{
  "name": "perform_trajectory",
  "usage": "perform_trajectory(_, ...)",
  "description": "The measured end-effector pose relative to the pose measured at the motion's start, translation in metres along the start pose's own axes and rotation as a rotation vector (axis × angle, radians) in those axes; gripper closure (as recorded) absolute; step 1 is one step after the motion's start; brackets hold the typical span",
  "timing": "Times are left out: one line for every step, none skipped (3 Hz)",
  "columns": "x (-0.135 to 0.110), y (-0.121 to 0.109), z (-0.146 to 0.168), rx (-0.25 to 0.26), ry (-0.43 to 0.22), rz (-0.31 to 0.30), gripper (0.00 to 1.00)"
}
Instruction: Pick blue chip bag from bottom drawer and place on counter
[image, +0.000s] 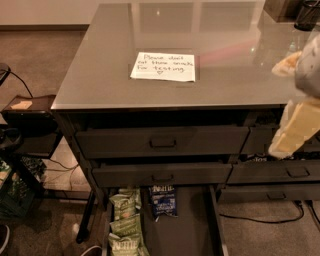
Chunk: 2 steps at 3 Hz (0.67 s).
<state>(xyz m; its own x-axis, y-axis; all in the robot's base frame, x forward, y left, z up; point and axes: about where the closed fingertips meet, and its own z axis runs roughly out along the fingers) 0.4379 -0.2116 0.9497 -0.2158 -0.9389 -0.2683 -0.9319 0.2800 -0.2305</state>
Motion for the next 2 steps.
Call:
perform_trajectory(-0.002,0.022,0.057,-0.033,-0.088,0.028,0.0)
perform_trajectory(-0.008,0.046,0.123,-0.07,-0.161,0.035,0.0)
